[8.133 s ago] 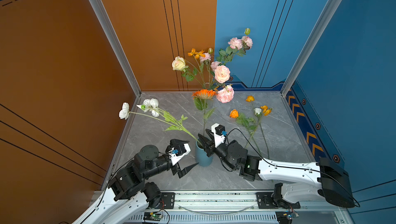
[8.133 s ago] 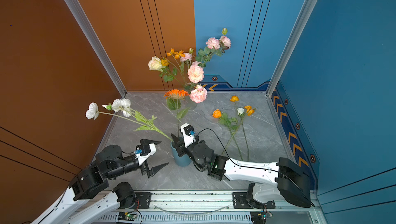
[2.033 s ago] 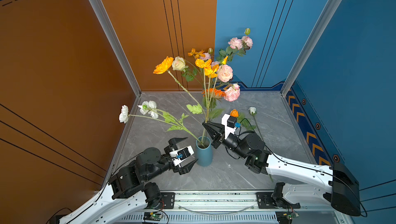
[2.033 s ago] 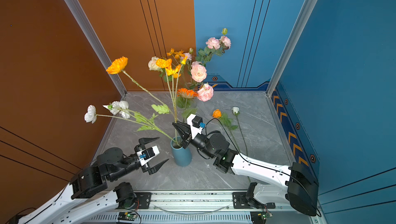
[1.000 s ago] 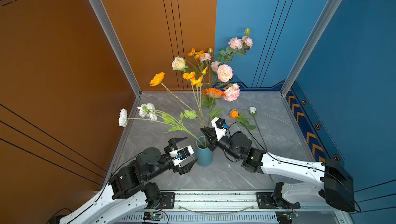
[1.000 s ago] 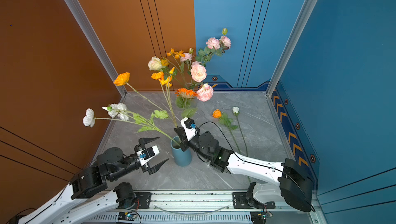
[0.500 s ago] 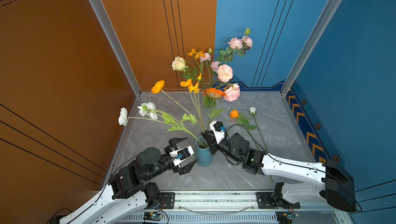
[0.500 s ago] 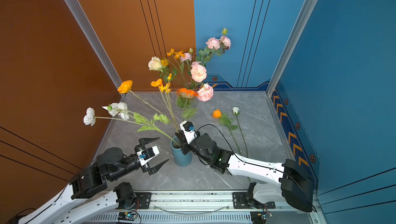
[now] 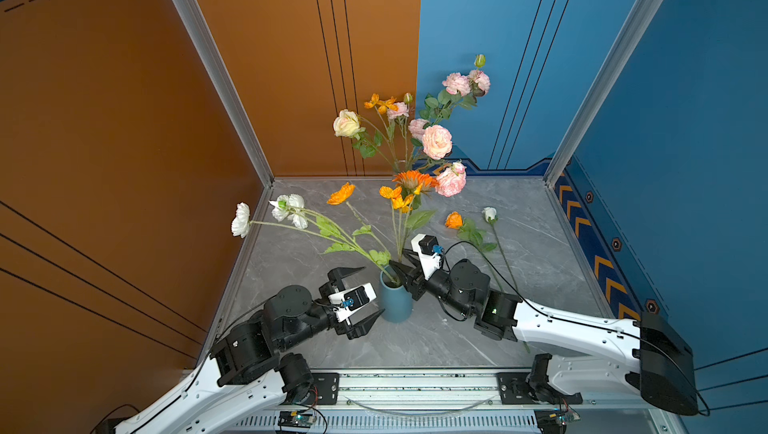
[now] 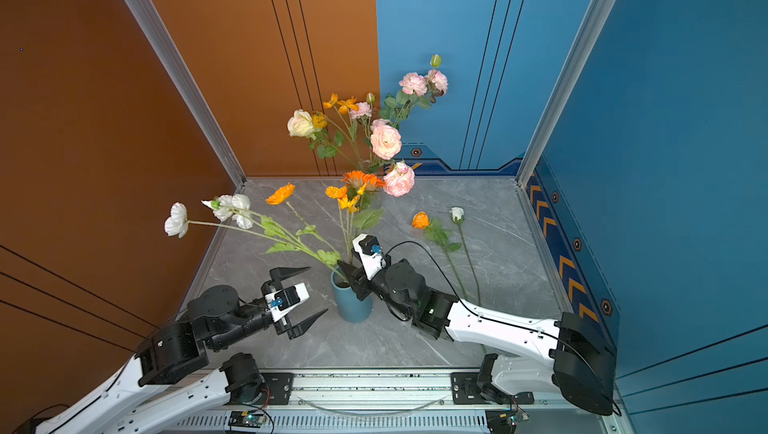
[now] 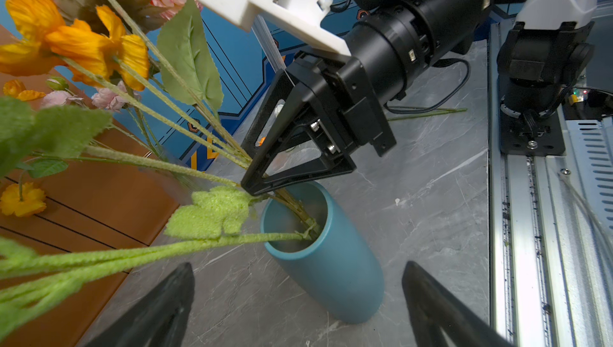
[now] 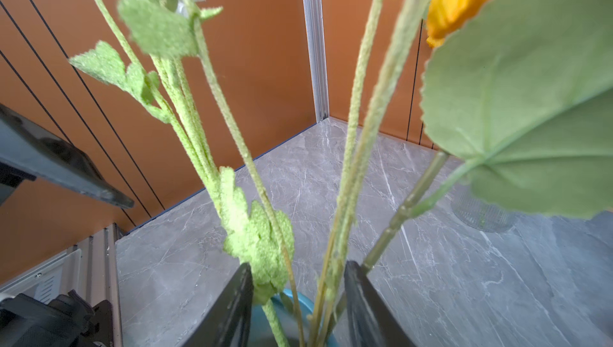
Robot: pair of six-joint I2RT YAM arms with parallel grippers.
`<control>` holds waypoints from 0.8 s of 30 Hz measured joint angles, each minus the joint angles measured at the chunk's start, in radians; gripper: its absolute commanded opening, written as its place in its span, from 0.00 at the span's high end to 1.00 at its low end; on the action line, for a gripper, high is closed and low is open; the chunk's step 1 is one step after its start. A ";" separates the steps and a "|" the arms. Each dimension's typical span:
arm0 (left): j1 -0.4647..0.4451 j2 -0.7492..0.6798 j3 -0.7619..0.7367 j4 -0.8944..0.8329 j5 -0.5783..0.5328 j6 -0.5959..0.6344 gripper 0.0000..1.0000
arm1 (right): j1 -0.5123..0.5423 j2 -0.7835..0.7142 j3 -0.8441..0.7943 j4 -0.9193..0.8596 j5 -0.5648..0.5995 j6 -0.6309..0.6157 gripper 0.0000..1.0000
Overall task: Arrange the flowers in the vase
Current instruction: 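Open the right gripper and move it back to the orange rose stem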
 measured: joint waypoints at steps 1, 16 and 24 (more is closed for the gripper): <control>0.000 0.000 0.000 0.000 0.001 0.000 0.02 | 0.001 -0.010 0.000 -0.008 0.000 -0.003 0.41; 0.017 0.161 0.016 0.015 0.212 -0.017 0.02 | -0.070 -0.385 -0.038 -0.486 0.302 0.109 0.30; -0.029 0.352 0.149 0.045 0.309 -0.001 0.02 | -0.655 -0.358 -0.046 -0.855 0.173 0.291 0.27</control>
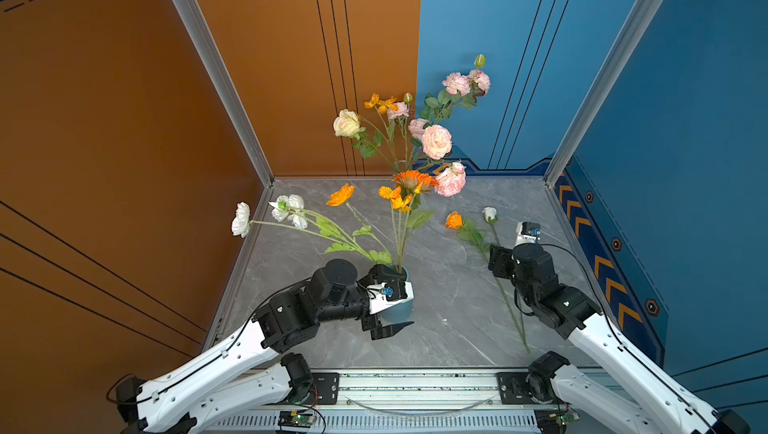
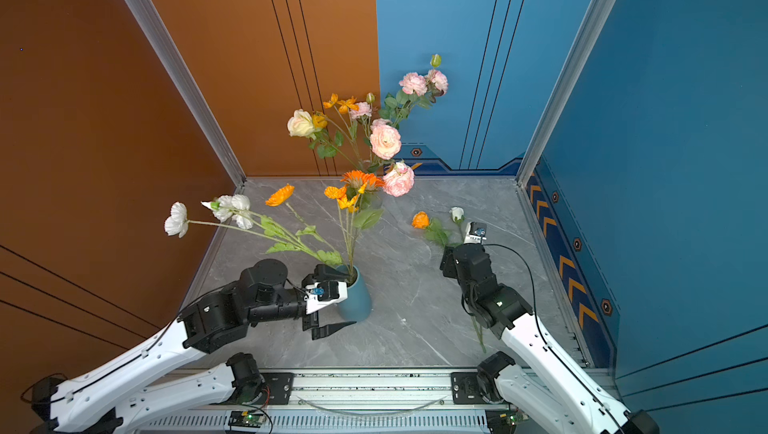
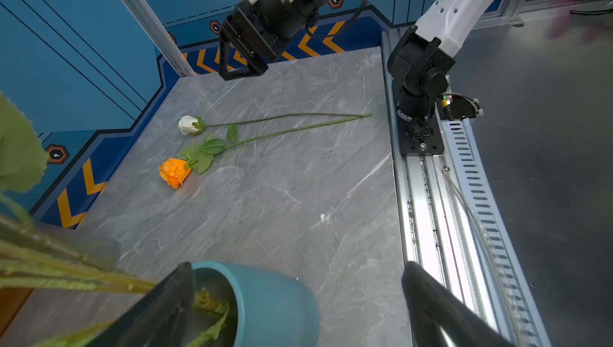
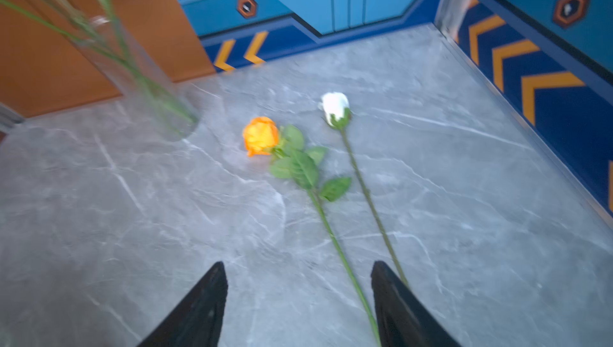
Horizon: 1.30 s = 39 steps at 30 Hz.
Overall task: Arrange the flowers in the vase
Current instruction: 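Open the right gripper and move it back to the orange rose stem, then grasp the orange rose stem with the right gripper and lift it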
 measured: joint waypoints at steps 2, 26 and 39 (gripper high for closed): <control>-0.011 0.043 0.034 0.007 0.012 0.014 0.02 | -0.095 0.088 0.009 -0.038 -0.089 -0.013 0.29; -0.019 0.160 0.026 0.122 0.043 0.032 0.02 | -0.201 0.850 0.340 -0.243 -0.235 -0.301 0.67; -0.007 0.154 0.022 0.122 0.048 0.031 0.02 | -0.237 0.877 0.338 -0.241 -0.264 -0.337 0.89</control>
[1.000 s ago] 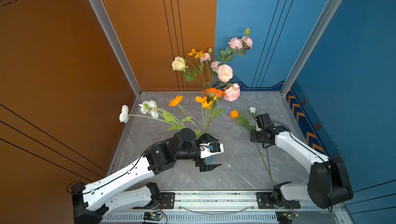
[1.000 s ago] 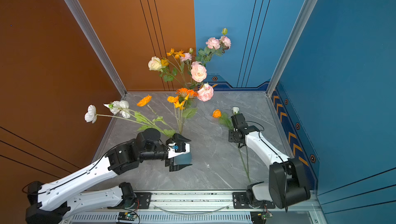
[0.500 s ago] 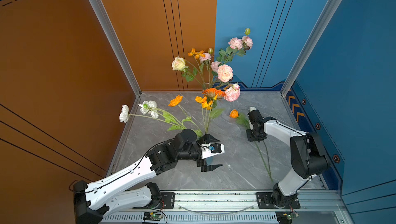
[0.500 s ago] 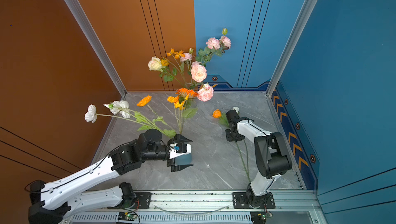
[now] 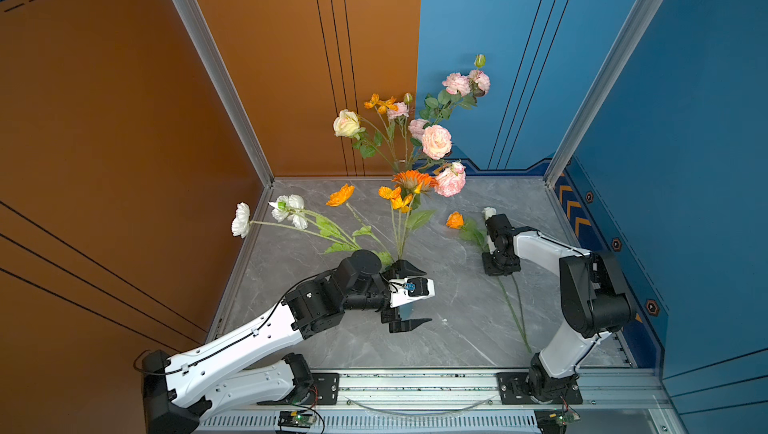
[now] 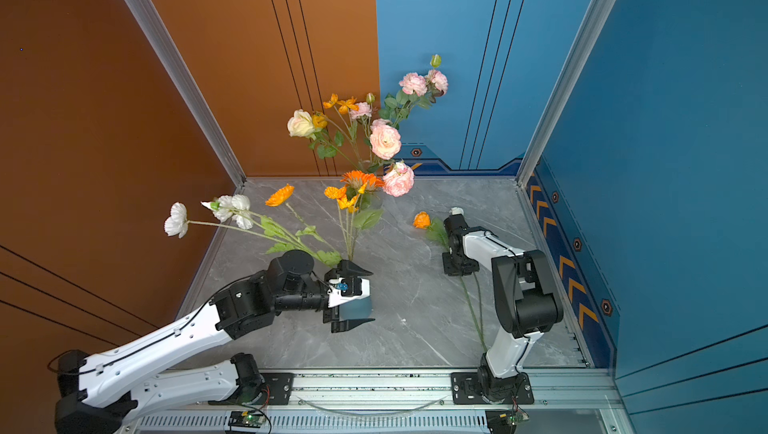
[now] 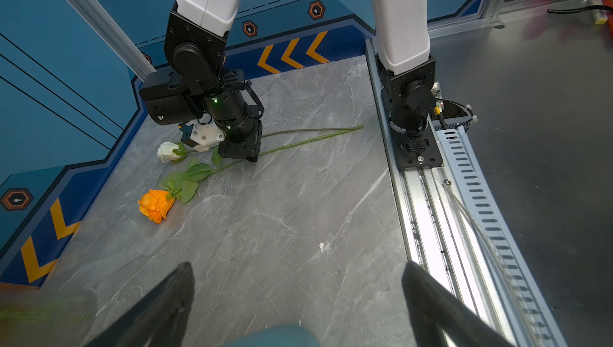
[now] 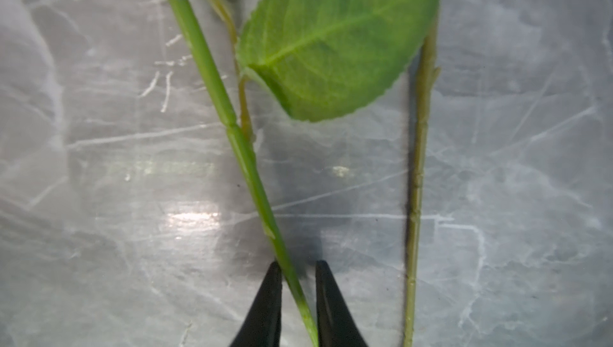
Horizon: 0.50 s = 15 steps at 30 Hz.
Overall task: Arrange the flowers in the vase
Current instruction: 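Grasp the orange rose stem with the right gripper and lift it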
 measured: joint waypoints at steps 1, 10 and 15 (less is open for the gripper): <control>0.001 -0.003 0.000 0.000 0.000 0.000 0.02 | 0.002 0.000 0.000 0.001 -0.003 -0.004 1.00; 0.002 -0.034 -0.003 0.000 0.000 0.000 0.02 | 0.051 -0.044 -0.016 0.009 -0.009 -0.028 1.00; 0.002 -0.052 -0.007 0.000 -0.001 0.000 0.02 | 0.065 -0.200 -0.021 0.012 -0.020 -0.025 1.00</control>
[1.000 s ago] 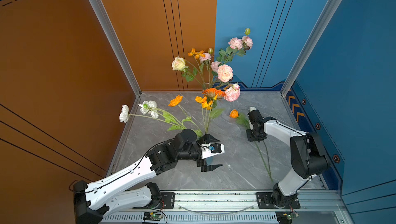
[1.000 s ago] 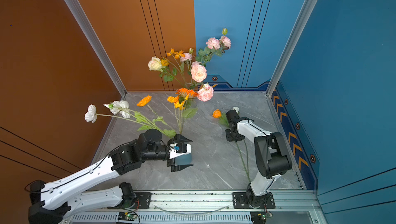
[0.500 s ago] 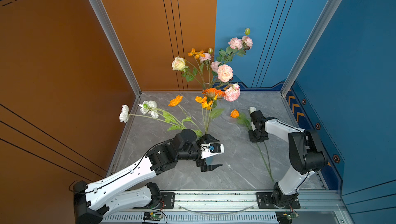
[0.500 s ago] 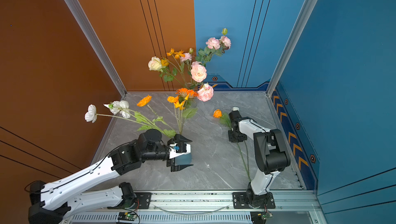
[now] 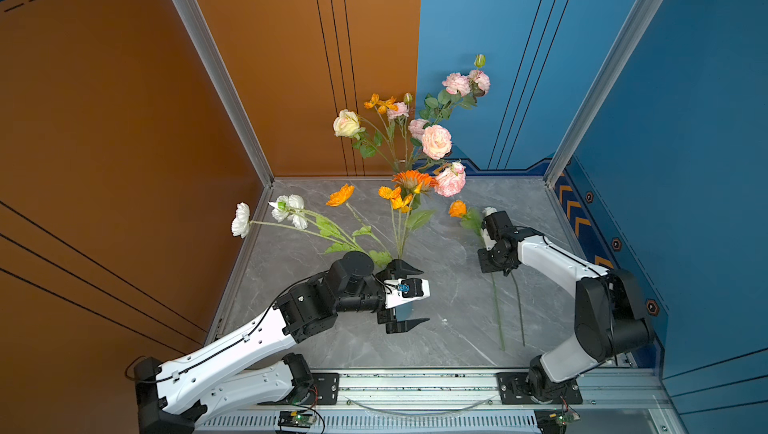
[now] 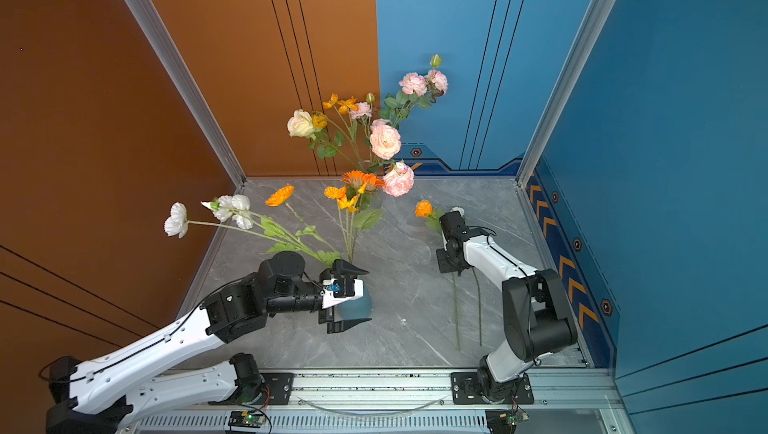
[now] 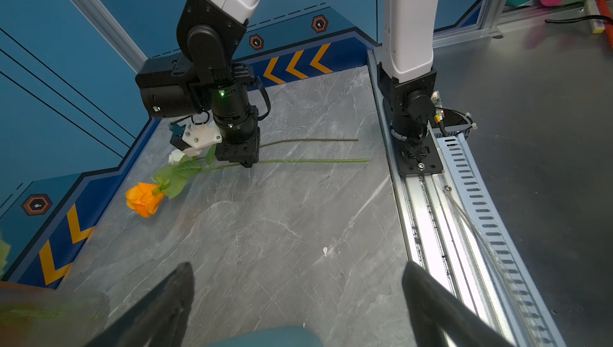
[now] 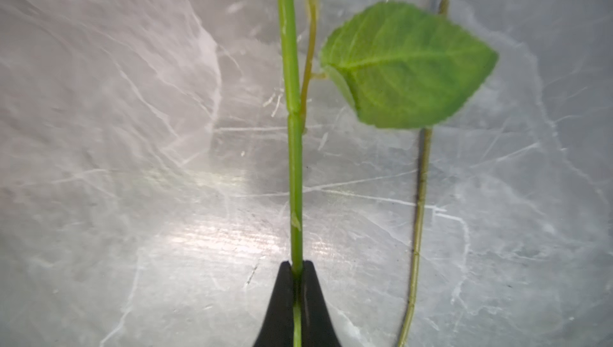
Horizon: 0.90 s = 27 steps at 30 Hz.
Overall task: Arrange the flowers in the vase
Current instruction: 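Grasp the orange rose stem with the right gripper and lift it, then carry the orange rose over the teal vase with the right gripper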
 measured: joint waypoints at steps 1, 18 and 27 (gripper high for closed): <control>0.000 -0.005 0.000 0.000 0.000 0.000 0.02 | 0.000 -0.035 0.000 0.002 -0.007 0.004 1.00; -0.001 -0.172 -0.032 -0.009 -0.089 0.001 0.02 | -0.042 -0.596 -0.190 0.246 -0.095 0.407 1.00; -0.013 -0.370 -0.124 -0.075 -0.215 -0.009 0.02 | 0.017 -0.800 -0.174 0.356 0.060 0.604 1.00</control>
